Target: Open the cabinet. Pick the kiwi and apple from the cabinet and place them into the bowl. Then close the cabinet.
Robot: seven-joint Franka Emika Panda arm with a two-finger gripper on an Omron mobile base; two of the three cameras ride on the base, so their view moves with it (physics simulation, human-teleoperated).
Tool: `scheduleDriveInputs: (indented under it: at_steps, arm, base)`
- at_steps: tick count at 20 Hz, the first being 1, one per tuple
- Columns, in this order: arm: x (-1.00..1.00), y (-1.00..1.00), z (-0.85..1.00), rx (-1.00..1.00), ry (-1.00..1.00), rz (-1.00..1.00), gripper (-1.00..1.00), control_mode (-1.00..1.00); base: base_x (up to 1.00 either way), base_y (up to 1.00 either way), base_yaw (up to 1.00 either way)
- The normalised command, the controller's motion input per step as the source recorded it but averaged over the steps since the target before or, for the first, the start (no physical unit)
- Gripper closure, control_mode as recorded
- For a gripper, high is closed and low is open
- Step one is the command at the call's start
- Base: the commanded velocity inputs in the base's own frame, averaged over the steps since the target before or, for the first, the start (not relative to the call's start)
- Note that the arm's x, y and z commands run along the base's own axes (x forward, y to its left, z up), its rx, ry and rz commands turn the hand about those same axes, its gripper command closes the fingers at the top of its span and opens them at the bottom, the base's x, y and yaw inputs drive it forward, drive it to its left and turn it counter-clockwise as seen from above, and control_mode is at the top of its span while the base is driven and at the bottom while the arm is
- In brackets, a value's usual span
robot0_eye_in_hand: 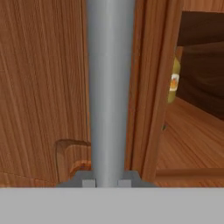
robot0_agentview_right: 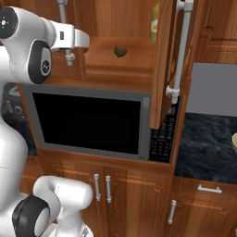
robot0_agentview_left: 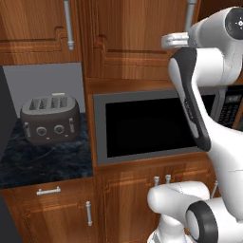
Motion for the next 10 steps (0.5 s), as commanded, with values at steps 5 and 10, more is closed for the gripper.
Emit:
scheduleDriveInputs:
  at_steps: [5, 10]
  arm:
    - [-0.62, 0.0, 0.0, 0.0, 0.0, 0.0, 1.0, -1.0]
    - [-0.62, 0.0, 0.0, 0.0, 0.0, 0.0, 1.0, -1.0]
  base:
    - [0.0, 0.0, 0.0]
    - [0.0, 0.0, 0.0]
